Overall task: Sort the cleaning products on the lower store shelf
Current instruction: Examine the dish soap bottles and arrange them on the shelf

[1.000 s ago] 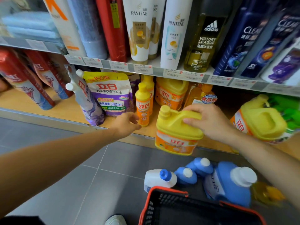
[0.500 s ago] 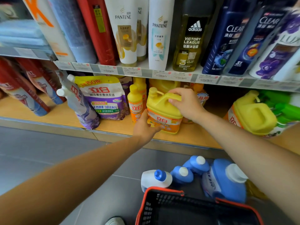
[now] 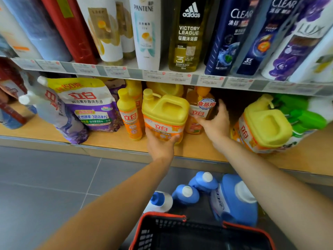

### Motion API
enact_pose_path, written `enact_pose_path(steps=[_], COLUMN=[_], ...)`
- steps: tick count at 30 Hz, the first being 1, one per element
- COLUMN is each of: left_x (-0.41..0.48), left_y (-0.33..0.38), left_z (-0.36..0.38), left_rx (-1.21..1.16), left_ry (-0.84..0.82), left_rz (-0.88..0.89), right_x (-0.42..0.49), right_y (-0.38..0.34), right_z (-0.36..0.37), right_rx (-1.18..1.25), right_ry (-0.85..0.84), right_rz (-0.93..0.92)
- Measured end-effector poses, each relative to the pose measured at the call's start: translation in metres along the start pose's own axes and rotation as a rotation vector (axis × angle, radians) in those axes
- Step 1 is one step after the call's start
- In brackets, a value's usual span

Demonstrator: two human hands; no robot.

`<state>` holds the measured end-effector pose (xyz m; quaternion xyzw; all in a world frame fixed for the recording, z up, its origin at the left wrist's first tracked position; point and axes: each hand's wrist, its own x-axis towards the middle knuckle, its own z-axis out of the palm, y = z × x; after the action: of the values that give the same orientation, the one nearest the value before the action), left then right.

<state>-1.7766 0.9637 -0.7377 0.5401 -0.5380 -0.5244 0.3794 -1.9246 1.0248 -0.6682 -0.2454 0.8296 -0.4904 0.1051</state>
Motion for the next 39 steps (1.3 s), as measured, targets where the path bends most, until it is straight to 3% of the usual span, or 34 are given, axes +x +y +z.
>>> enact_pose_path(steps=[7,13,22,27,30,39], left_x=[0.022,0.04,0.063,0.062,0.05,-0.035], left_y=[0.002,0.008,0.013,0.012,0.023,0.069], left_z=[0.024,0.033,0.031,0.001,-0.019,-0.094], left_rx=[0.054,0.116,0.324,0.339,0.445,0.97], left_ry=[0.138,0.182,0.081,-0.242,-0.465,-1.142], left_rz=[-0.116,-0.134,-0.163,-0.136,-0.181,0.161], right_x=[0.032,0.034,0.036,0.034,0.02,-0.054], right_y=[0.013,0.022,0.02,0.015,0.016,0.04], right_z=[0.006,0.008,0.003,-0.025,-0.051,-0.141], right_rx=[0.081,0.054,-0.008,0.02,-0.105,-0.602], right_ry=[-0.141,-0.148,-0.221,-0.441,-0.505,-0.908], right_rz=[-0.057,-0.097,-0.075,-0.003,-0.023,-0.138])
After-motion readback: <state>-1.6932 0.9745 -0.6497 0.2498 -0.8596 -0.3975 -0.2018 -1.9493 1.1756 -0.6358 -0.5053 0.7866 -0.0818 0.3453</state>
